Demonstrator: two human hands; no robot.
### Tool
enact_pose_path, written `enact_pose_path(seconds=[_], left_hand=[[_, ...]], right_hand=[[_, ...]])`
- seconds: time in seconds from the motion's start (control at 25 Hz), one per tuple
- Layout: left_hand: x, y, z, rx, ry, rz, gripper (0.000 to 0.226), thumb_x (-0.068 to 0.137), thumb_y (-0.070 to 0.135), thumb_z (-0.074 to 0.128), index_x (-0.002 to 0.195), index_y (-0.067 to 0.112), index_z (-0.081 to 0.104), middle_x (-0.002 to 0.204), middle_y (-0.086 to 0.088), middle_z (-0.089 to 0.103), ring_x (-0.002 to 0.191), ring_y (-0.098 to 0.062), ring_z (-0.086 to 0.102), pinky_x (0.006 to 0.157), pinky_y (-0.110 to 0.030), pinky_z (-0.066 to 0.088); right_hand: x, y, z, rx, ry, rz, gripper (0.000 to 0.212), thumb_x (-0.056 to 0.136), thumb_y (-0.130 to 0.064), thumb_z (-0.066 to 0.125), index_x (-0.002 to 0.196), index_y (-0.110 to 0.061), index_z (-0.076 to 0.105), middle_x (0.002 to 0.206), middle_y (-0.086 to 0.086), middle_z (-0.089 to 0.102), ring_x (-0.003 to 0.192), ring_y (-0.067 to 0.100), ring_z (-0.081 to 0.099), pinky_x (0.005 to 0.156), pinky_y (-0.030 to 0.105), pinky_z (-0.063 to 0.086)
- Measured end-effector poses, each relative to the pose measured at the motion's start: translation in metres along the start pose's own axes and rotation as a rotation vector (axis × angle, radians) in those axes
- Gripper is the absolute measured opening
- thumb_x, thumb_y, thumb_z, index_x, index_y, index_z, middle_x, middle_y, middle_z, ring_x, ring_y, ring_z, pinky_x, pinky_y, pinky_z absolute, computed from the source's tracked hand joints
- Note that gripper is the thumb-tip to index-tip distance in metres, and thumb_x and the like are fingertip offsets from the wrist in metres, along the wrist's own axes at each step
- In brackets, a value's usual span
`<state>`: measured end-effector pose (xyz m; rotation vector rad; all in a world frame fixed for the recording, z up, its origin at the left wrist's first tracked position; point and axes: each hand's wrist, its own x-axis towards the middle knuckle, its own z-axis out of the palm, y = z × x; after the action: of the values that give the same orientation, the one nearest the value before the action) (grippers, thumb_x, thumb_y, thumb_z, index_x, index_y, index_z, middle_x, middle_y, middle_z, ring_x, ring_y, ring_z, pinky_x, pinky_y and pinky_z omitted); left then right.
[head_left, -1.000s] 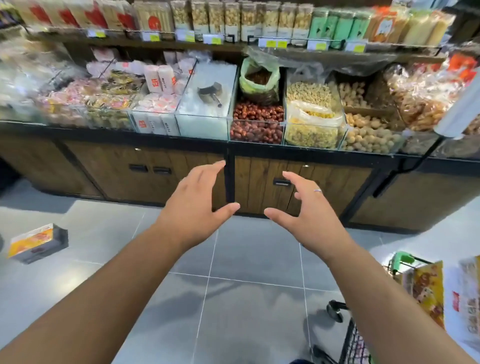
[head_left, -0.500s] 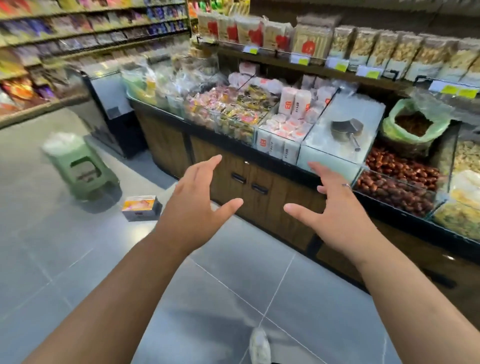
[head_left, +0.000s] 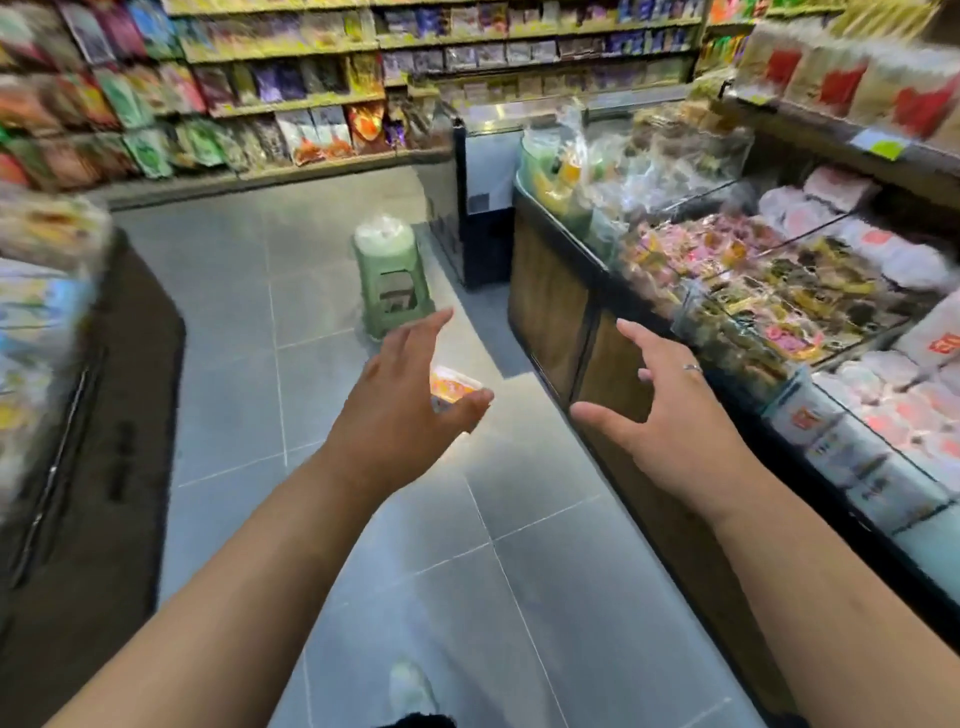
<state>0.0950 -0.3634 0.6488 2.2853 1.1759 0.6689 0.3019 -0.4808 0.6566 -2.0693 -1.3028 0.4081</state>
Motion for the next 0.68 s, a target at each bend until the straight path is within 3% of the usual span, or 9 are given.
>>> enact_pose_path(seconds=[0.2,0.44,0.68], left_hand=[[0.101,-0.078,-0.01,0.02,0.024,-0.063,0.078,0.086,0.048,0.064,0.149,0.035,0.021,0.149,0.006,0.032,0.135,-0.017,0.033,0.102,-0.022,0.024],[0.238,-0.155,-0.024,0.059,-0.088,-0.048,0.078,0.087,0.05,0.062,0.15,0.038,0.018,0.151,0.009,0.029,0.137,-0.017,0.031,0.107,-0.028,0.027],[0.363,-0.205,-0.02,0.095,-0.161,-0.011,0.077,0.086,0.051,0.062,0.149,0.038,0.02,0.15,0.007,0.029,0.135,-0.022,0.035,0.108,-0.035,0.032]], right_hand=[[0.119,-0.022,0.064,0.031,-0.055,-0.04,0.086,0.077,-0.05,0.072,0.147,-0.04,0.024,0.152,-0.008,0.026,0.134,0.011,0.038,0.098,0.025,0.033],[0.257,-0.048,0.127,0.037,-0.031,0.038,0.086,0.077,-0.053,0.071,0.147,-0.042,0.022,0.154,-0.012,0.024,0.133,0.012,0.039,0.098,0.029,0.04],[0.37,-0.055,0.166,0.084,-0.019,0.089,0.085,0.077,-0.054,0.071,0.146,-0.044,0.022,0.152,-0.016,0.023,0.128,0.006,0.039,0.091,0.021,0.034]])
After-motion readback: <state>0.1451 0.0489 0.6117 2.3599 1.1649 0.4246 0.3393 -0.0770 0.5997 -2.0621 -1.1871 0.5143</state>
